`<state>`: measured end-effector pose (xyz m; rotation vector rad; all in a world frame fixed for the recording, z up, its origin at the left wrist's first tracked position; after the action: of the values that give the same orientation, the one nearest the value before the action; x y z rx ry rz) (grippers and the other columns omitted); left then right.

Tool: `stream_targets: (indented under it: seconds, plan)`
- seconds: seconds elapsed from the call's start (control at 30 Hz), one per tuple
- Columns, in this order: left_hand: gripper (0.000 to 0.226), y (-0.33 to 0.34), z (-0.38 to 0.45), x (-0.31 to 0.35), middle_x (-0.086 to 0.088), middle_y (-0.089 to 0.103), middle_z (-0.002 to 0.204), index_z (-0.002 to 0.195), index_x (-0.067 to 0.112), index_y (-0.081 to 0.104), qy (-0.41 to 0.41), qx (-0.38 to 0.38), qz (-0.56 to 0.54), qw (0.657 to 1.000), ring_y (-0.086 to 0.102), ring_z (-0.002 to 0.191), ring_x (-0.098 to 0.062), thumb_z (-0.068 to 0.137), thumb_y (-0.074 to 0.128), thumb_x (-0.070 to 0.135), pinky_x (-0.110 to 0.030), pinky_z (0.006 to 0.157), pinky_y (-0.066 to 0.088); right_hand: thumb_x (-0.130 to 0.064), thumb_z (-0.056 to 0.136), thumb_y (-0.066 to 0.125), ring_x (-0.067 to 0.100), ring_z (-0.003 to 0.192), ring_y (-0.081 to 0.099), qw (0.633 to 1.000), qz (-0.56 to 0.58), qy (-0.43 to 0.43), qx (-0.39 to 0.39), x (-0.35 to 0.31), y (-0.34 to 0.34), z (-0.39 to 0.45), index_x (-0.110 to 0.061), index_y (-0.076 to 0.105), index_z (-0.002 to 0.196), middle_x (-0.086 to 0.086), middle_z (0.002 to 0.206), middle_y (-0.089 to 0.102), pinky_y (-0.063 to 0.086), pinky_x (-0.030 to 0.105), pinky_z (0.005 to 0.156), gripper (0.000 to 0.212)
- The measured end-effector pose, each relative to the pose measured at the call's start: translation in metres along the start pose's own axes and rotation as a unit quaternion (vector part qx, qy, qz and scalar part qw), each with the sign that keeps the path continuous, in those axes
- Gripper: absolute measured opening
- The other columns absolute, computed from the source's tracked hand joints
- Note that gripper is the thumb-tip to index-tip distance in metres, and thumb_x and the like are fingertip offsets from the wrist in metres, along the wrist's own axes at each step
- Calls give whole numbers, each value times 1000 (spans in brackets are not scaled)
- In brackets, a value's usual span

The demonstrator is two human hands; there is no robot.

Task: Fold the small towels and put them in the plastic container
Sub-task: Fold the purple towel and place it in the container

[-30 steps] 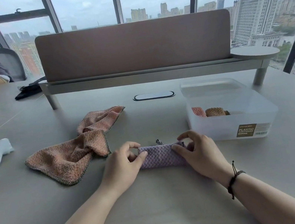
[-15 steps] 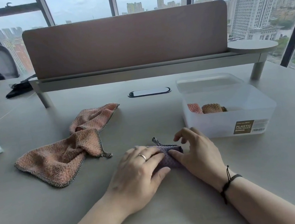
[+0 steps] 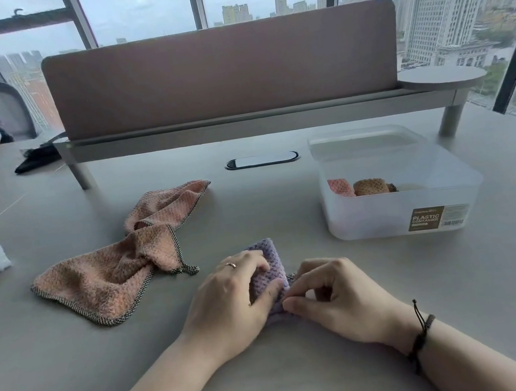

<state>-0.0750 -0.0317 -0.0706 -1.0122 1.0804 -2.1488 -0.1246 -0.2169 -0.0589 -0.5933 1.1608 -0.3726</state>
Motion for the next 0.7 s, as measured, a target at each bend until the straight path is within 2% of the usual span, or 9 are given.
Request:
stream_targets:
  seconds: [0.1,0.17,0.3,0.4,0.5,0.53,0.6,0.63,0.7]
  plan:
    - [83,3,1,3,13,27,161,151,31,33,-7,-121,38,992,18,150,-3,84,25,80,-26,123,16,-40,82,71,9,59,52,999,-42,-2,4,5,-3,0,-27,75,74,-5,76,59,39,19,56,16]
    - [96,4,2,3,16,5,165,158,30,9,-7,-182,74,980,-2,151,-1,78,5,83,-30,125,5,-46,80,69,9,59,51,998,-65,-2,-3,7,-2,-1,-28,72,70,-4,73,56,40,23,55,20]
    - [95,6,1,3,20,-11,164,157,35,-6,-18,-218,115,969,-12,152,-9,74,-4,81,-35,125,-2,-51,78,65,16,60,50,996,-87,-11,-20,9,-1,1,-19,65,65,1,67,54,46,37,56,35]
    - [98,5,2,4,22,-13,163,156,39,-6,-32,-230,124,965,-10,153,-14,69,-7,83,-38,125,-4,-53,79,64,18,61,51,994,-103,-28,-33,8,-1,0,-16,62,64,3,67,54,45,38,56,40]
    - [100,4,4,5,20,-9,164,156,41,4,-44,-229,91,968,-5,153,-11,69,4,90,-36,125,-2,-54,79,65,16,61,51,994,-104,-24,-33,6,-2,1,-16,64,66,1,66,55,46,38,56,40]
    - [96,3,5,4,19,-2,165,155,42,16,-56,-210,52,975,2,153,-9,73,20,91,-32,124,2,-55,78,64,15,61,51,994,-104,-19,-34,6,-2,1,-17,65,67,1,67,55,46,37,57,40]
    - [73,-2,6,6,17,20,161,142,42,46,-108,-142,-94,979,26,146,-3,77,62,70,-24,119,19,-57,77,63,16,62,52,994,-101,-11,-37,7,-2,0,-18,67,70,1,68,56,47,37,58,40]
    - [61,-5,8,7,16,34,153,134,41,55,-149,-104,-191,965,40,137,-1,77,73,56,-23,114,30,-57,77,63,16,62,53,994,-99,-7,-38,7,-3,-1,-20,67,71,1,68,57,47,37,59,38]
    - [47,-8,12,11,11,60,130,123,35,63,-232,-43,-365,901,61,110,6,80,81,32,-18,95,47,-57,76,64,16,61,55,996,-83,7,-43,9,-3,-2,-27,68,68,1,67,59,49,37,60,32]
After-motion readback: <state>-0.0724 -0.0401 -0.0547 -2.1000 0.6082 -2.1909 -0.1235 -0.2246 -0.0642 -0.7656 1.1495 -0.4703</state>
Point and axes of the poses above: each hand's wrist, its own z-axis towards the middle knuckle, its own y-axis out of the palm, x = y × z, the point moved 2 cm from there along z, towards the middle knuckle
